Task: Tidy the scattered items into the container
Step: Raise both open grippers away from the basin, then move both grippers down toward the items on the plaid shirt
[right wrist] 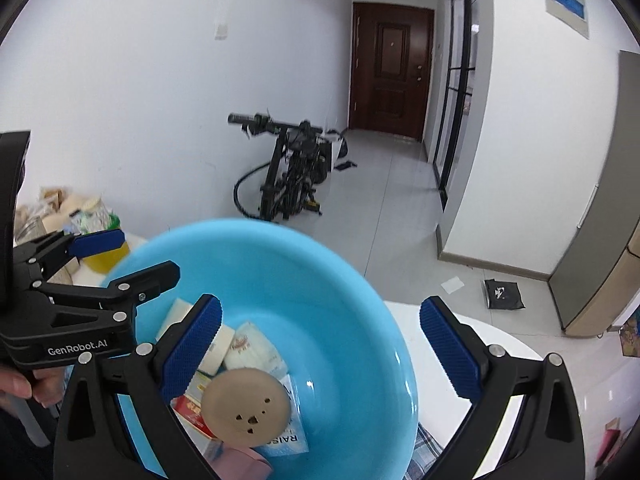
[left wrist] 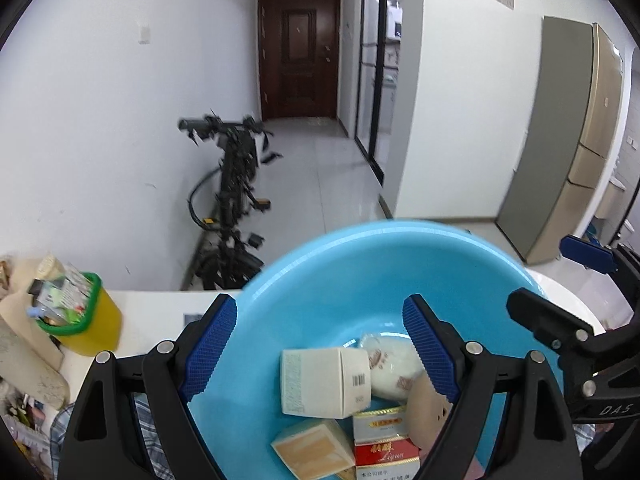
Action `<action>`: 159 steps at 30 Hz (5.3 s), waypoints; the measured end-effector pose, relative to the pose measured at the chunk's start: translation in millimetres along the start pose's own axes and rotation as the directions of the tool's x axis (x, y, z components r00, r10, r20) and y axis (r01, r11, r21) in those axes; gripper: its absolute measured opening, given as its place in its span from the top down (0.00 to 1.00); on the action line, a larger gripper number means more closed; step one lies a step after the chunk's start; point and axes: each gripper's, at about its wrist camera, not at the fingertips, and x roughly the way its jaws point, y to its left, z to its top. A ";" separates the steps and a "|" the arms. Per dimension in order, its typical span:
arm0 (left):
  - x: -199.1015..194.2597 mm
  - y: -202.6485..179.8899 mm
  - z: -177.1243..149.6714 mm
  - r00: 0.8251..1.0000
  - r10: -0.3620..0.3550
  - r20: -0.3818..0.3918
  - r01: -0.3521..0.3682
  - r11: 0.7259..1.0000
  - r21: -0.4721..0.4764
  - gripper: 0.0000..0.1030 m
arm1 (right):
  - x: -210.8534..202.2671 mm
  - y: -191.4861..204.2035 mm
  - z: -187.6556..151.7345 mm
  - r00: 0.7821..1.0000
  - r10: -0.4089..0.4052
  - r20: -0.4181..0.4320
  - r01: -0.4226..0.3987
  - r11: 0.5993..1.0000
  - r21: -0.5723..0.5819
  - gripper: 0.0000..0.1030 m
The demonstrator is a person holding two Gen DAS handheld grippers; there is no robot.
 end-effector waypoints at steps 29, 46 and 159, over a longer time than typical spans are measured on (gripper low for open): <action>-121.4 7.8 -0.9 0.925 0.048 0.377 -0.032 0.998 -0.047 0.00 | -93.0 -5.3 14.6 0.946 -0.082 0.314 0.051 0.993 0.105 0.01; -215.6 -16.1 -29.0 0.903 0.026 0.429 -0.032 0.999 0.005 0.00 | -186.8 17.0 0.6 0.917 -0.097 0.386 0.063 0.993 0.099 0.01; -195.3 -58.2 -346.2 0.903 -0.220 -0.368 0.385 0.795 0.468 0.00 | -207.5 74.9 -263.4 0.994 -0.046 -0.098 0.059 0.989 0.137 0.00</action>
